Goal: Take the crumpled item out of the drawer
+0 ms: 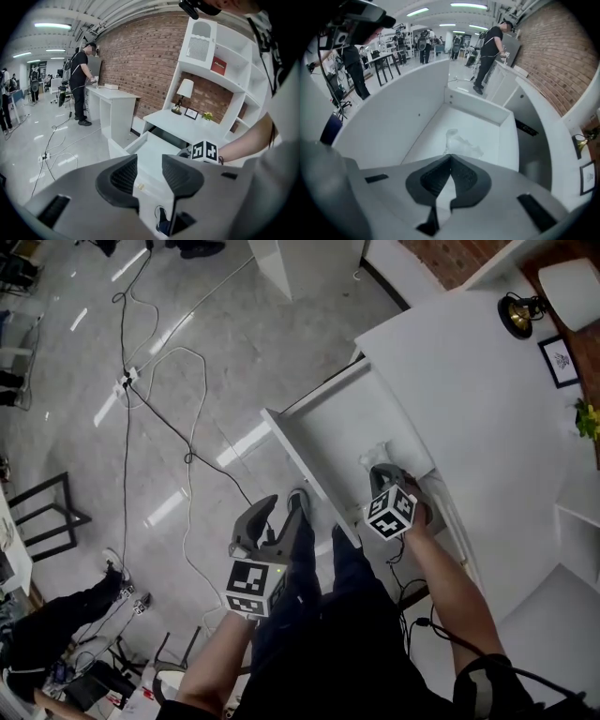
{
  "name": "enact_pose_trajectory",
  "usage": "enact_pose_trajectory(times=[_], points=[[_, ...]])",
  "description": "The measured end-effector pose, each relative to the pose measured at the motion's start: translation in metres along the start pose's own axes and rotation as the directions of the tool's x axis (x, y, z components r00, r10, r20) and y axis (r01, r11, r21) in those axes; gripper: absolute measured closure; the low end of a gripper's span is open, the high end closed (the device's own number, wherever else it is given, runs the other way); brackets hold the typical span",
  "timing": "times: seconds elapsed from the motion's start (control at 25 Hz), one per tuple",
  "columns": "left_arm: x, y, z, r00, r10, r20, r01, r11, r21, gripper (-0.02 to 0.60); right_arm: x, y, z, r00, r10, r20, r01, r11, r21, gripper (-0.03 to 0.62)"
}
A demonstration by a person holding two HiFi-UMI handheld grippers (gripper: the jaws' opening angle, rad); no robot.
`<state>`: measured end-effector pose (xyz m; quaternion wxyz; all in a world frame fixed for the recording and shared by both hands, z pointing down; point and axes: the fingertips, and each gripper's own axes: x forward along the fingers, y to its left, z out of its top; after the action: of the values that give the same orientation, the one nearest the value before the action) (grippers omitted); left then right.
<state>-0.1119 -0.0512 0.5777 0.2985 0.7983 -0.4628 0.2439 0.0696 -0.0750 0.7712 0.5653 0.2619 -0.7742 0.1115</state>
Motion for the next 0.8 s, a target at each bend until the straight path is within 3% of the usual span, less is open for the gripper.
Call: enact_pose_trajectory(times=[0.16, 0.44, 0.6, 0.8], points=[[-0.012, -0.015, 0.021, 0.999, -0.005, 0.039, 0.003, 0.999, 0.043, 0.422, -0.052, -0.008, 0.029, 0.986, -0.036, 0.164, 0.02, 0.995, 0.099, 0.594], [-0.028, -0.05, 0.071, 0.99, -0.052, 0.134, 0.038, 0.994, 0.105, 0.428, -0.155, -0.033, 0.071, 0.905, -0.167, 0.391, 0.061, 0.961, 0.269, 0.593], [-0.044, -0.061, 0.107, 0.976, -0.067, 0.208, 0.039, 0.99, 0.137, 0.43, -0.218, -0.052, 0.09, 0.839, -0.26, 0.479, 0.077, 0.926, 0.369, 0.593], [-0.067, -0.067, 0.144, 0.956, -0.072, 0.285, 0.02, 0.983, 0.182, 0.433, -0.291, -0.077, 0.107, 0.731, -0.39, 0.56, 0.118, 0.881, 0.459, 0.593]])
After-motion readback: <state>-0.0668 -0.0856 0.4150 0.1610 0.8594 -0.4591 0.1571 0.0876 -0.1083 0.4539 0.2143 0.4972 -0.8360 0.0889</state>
